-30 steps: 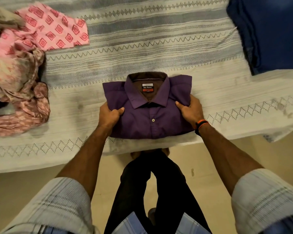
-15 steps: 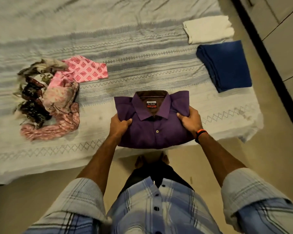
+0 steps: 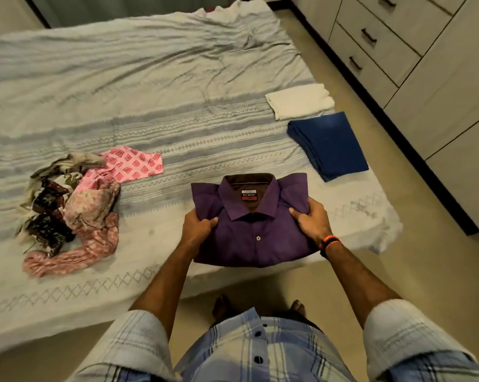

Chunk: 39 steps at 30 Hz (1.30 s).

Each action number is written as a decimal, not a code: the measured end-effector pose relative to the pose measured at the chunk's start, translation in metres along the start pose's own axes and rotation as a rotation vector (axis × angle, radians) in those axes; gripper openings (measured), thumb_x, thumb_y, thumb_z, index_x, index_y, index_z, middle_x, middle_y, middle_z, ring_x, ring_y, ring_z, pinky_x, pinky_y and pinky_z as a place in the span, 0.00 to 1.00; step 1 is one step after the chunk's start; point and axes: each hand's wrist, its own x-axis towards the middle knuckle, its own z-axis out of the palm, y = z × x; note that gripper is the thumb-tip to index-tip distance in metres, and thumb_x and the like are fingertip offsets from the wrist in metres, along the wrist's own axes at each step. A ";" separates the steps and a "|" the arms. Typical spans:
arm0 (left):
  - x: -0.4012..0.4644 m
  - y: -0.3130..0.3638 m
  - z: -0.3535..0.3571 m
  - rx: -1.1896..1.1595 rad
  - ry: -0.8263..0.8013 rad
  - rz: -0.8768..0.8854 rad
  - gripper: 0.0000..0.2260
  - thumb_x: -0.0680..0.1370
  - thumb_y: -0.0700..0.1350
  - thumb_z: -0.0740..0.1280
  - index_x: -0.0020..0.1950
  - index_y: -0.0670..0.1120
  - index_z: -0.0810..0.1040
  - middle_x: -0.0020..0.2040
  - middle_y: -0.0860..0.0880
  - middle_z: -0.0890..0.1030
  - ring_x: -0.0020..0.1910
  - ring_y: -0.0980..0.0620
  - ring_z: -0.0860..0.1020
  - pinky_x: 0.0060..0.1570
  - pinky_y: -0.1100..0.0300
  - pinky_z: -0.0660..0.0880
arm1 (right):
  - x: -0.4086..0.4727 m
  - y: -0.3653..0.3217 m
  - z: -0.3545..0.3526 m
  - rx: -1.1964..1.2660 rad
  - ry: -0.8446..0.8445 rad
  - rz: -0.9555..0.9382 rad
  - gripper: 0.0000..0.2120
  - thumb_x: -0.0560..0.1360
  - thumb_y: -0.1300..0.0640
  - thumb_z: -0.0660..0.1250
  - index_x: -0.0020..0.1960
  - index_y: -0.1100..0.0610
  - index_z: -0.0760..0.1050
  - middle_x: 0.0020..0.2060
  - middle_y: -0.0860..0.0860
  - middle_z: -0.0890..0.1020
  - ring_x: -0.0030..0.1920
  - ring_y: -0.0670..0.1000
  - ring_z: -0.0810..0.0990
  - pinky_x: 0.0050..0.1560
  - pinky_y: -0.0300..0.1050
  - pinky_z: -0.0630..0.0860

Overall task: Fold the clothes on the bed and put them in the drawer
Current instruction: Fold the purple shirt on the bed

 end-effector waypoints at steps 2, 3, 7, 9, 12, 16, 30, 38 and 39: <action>-0.005 0.006 0.018 -0.009 0.010 0.006 0.22 0.74 0.39 0.72 0.67 0.42 0.74 0.61 0.44 0.80 0.58 0.43 0.79 0.62 0.45 0.75 | 0.007 0.006 -0.018 0.010 0.003 -0.018 0.15 0.75 0.59 0.71 0.61 0.58 0.78 0.56 0.56 0.83 0.56 0.57 0.80 0.58 0.47 0.75; -0.007 0.008 0.026 -0.020 0.018 0.007 0.21 0.74 0.38 0.72 0.67 0.42 0.75 0.60 0.44 0.80 0.57 0.43 0.79 0.61 0.46 0.76 | 0.011 0.009 -0.027 0.015 0.001 -0.031 0.15 0.75 0.59 0.71 0.61 0.58 0.78 0.56 0.55 0.83 0.55 0.56 0.80 0.56 0.45 0.74; -0.019 0.021 0.073 -0.045 0.039 0.026 0.19 0.73 0.36 0.72 0.63 0.42 0.78 0.57 0.44 0.82 0.53 0.44 0.81 0.58 0.44 0.78 | 0.029 0.022 -0.073 0.011 -0.023 -0.073 0.15 0.75 0.60 0.71 0.61 0.59 0.78 0.55 0.56 0.83 0.53 0.55 0.79 0.52 0.41 0.71; -0.025 0.027 0.092 -0.045 0.039 0.030 0.16 0.73 0.36 0.72 0.61 0.43 0.79 0.55 0.44 0.83 0.52 0.44 0.81 0.57 0.44 0.78 | 0.038 0.029 -0.090 0.005 -0.032 -0.093 0.16 0.75 0.60 0.71 0.63 0.60 0.77 0.56 0.57 0.83 0.54 0.57 0.80 0.54 0.42 0.72; -0.035 0.041 0.129 -0.054 0.049 0.038 0.13 0.74 0.36 0.71 0.56 0.47 0.79 0.53 0.45 0.83 0.52 0.43 0.81 0.56 0.44 0.79 | 0.054 0.042 -0.126 -0.020 -0.037 -0.102 0.18 0.76 0.59 0.71 0.65 0.60 0.76 0.59 0.58 0.82 0.58 0.59 0.79 0.56 0.42 0.71; -0.042 0.058 0.166 -0.063 0.046 0.035 0.12 0.74 0.35 0.71 0.54 0.48 0.79 0.51 0.46 0.84 0.50 0.44 0.82 0.56 0.44 0.79 | 0.073 0.056 -0.160 -0.008 -0.040 -0.086 0.17 0.76 0.59 0.71 0.63 0.60 0.77 0.58 0.58 0.82 0.57 0.60 0.79 0.56 0.43 0.71; 0.025 0.115 0.257 -0.071 0.009 -0.009 0.12 0.75 0.35 0.70 0.55 0.47 0.78 0.52 0.46 0.83 0.50 0.45 0.81 0.55 0.46 0.79 | 0.176 0.065 -0.214 -0.023 -0.027 -0.050 0.15 0.76 0.59 0.71 0.62 0.59 0.77 0.51 0.53 0.81 0.50 0.54 0.78 0.52 0.42 0.70; 0.103 0.169 0.285 -0.080 0.009 -0.050 0.15 0.74 0.35 0.71 0.60 0.43 0.79 0.52 0.45 0.82 0.52 0.43 0.80 0.58 0.46 0.77 | 0.264 0.033 -0.222 -0.025 -0.007 0.005 0.10 0.76 0.59 0.70 0.57 0.56 0.79 0.47 0.50 0.82 0.49 0.54 0.79 0.51 0.42 0.72; 0.107 0.173 0.287 -0.077 0.007 -0.048 0.14 0.74 0.35 0.71 0.60 0.43 0.79 0.52 0.45 0.82 0.52 0.43 0.80 0.58 0.47 0.77 | 0.268 0.031 -0.222 -0.026 -0.009 0.002 0.11 0.76 0.59 0.70 0.58 0.56 0.78 0.48 0.50 0.82 0.50 0.54 0.79 0.52 0.43 0.72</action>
